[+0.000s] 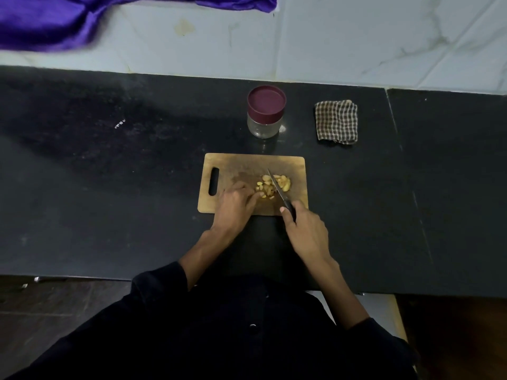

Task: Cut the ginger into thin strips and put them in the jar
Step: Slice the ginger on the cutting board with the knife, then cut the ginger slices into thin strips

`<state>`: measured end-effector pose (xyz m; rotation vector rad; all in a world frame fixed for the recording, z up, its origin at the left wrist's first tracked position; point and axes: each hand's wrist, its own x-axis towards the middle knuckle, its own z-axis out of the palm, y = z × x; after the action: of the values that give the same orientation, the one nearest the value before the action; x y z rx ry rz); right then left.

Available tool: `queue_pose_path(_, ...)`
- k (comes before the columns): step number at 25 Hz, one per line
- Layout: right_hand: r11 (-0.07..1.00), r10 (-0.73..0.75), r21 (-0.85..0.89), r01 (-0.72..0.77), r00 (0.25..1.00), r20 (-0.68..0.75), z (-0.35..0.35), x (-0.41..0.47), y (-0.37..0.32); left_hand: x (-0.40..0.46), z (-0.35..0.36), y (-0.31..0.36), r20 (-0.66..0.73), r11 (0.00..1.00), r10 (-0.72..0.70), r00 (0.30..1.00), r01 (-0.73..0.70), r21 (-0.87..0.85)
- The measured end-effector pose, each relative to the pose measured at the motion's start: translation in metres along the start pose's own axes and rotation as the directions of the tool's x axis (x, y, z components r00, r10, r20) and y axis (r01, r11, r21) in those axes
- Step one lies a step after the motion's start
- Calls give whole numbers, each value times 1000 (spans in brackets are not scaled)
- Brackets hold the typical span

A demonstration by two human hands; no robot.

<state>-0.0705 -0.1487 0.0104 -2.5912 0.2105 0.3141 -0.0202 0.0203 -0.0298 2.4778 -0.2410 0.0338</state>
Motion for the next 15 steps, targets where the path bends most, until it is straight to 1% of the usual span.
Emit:
queue_pose_path(2, 999, -9, 45, 10, 1000, -7, -5, 1, 11, -4, 3, 7, 20, 1000, 5, 1000, -5, 15)
queue_pose_path(6, 989, 17, 148, -10, 999, -45, -10, 9, 36, -10, 10, 19, 14, 996, 35, 999, -36, 78)
queue_pose_path(9, 980, 60, 193, -47, 996, -60, -11, 12, 41, -19, 14, 26, 56, 989, 105, 993, -111, 102)
queue_pose_path(12, 990, 72, 126, -63, 995, -68, -5, 11, 37, -25, 19, 24, 136, 959, 215, 967, -235, 157)
queue_pose_path(15, 993, 93, 81, -86, 992, -88, 3, 11, 31, -22, 20, 23, 247, 928, 257, 934, -310, 208)
